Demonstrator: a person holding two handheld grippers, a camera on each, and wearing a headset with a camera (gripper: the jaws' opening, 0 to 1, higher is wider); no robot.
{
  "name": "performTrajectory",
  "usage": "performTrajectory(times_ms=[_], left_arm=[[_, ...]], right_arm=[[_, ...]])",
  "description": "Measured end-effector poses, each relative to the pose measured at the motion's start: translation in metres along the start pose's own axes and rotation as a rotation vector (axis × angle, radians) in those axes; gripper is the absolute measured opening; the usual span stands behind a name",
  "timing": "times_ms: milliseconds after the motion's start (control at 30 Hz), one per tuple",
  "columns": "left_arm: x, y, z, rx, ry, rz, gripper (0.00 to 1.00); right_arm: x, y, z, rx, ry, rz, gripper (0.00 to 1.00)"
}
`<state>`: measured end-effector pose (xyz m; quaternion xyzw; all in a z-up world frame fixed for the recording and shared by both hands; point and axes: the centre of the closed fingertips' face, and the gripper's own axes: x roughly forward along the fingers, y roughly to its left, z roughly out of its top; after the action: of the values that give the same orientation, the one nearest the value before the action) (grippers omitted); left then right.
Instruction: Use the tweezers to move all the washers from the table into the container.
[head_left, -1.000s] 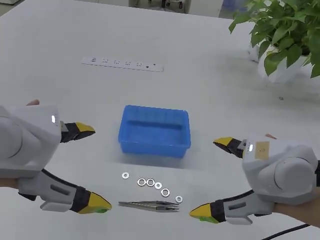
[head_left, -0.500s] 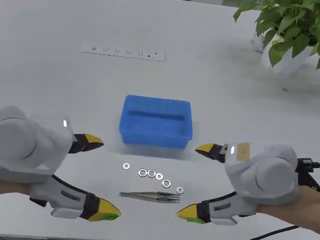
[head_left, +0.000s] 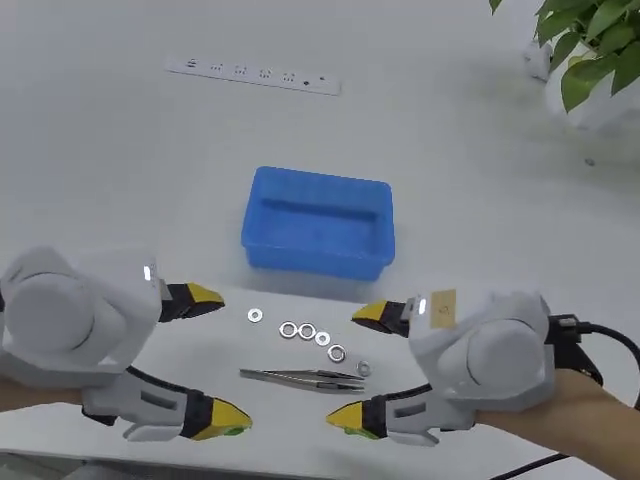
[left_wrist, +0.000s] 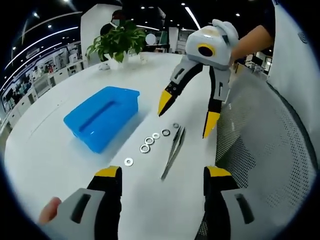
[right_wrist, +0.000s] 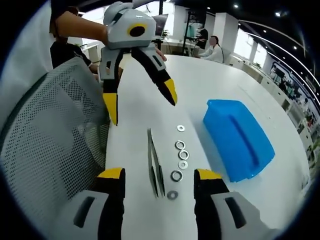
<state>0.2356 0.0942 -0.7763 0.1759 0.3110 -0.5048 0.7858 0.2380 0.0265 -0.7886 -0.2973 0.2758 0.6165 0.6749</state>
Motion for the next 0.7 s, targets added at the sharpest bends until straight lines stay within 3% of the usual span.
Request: performTrajectory(times_ms=[167,267,433,567,700], left_arm=[[0.011,-0.004,-0.006,0.040,0.036,-0.043,0.66],[0.018,-0.010,-0.012,0.031,0.063,-0.082,0.61],[0.026,-0.012,-0.010,0.044,0.070,-0.096,0.59],[0.030,-0.012,-0.016,0.060,0.120,-0.117,0.48],[0.032,-0.009,-0.016,0.082,0.127,-0.116,0.47]], right_arm=[[0.010,0.004,-0.003,-0.012,0.024,0.028,0.46],[0.015,0.003,-0.005,-0.007,0.040,0.037,0.39],[0.020,0.001,-0.003,-0.005,0.043,0.054,0.32],[0.024,0.002,-0.002,-0.010,0.046,0.072,0.28],[0.026,0.006,-0.006,-0.023,0.065,0.093,0.23]])
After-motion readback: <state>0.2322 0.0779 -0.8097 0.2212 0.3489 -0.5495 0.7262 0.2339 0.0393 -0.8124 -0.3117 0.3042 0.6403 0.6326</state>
